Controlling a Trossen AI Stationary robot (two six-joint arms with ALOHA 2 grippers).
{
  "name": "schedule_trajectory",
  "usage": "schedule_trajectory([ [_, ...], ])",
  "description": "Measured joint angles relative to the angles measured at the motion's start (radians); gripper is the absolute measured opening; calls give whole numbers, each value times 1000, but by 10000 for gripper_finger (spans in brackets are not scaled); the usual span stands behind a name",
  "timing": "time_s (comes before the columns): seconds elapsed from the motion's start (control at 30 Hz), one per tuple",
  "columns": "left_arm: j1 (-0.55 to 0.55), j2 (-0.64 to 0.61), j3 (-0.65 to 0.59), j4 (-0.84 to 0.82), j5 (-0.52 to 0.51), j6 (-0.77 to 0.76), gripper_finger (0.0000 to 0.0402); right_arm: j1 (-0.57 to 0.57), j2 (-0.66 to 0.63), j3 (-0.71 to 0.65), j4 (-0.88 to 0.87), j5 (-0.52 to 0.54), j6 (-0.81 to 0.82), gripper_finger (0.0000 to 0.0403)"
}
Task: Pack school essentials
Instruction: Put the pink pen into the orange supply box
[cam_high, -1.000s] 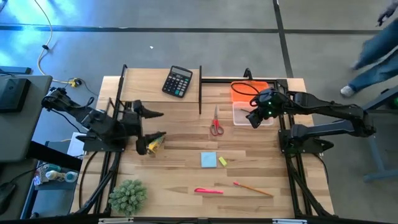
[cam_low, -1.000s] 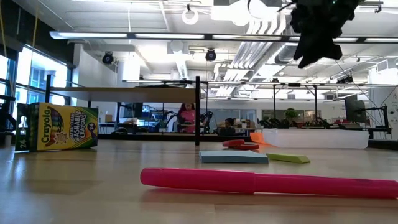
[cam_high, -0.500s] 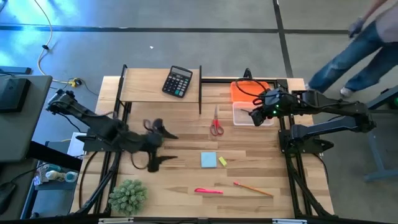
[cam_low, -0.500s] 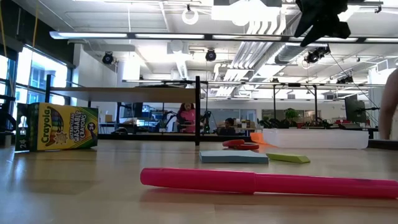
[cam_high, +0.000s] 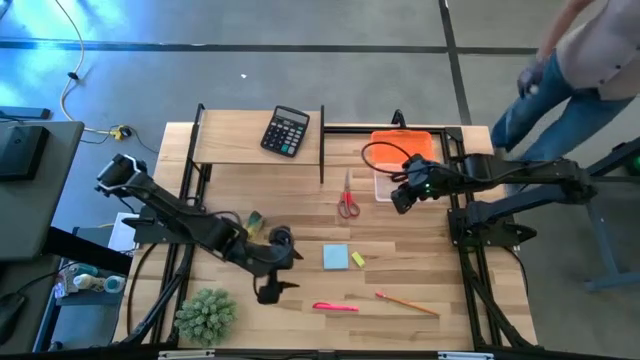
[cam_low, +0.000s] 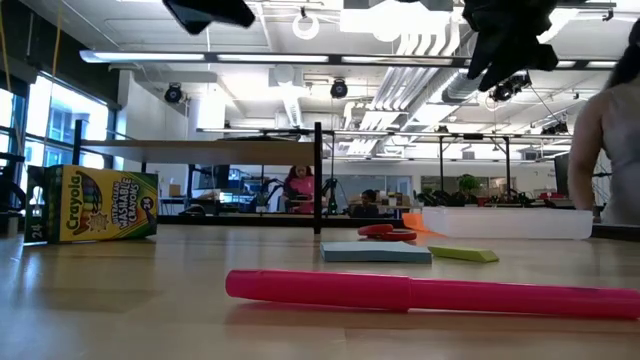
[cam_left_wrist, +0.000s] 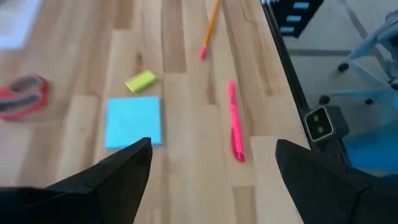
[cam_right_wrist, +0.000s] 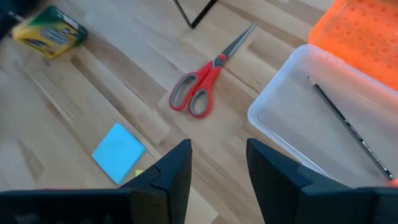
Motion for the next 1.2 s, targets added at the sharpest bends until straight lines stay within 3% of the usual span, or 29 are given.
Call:
schedule_trajectory([
  [0.27, -10, 127, 6, 107, 45, -26, 328, 10, 62, -2, -7, -10, -1, 144],
  [0.63, 14, 229, 249, -172, 62, -33, 328, 10, 64, -2, -8, -42, -22, 144],
  [1.2, -29, 535, 401, -108, 36, -78, 328, 9, 65, -2, -10, -35, -73, 144],
])
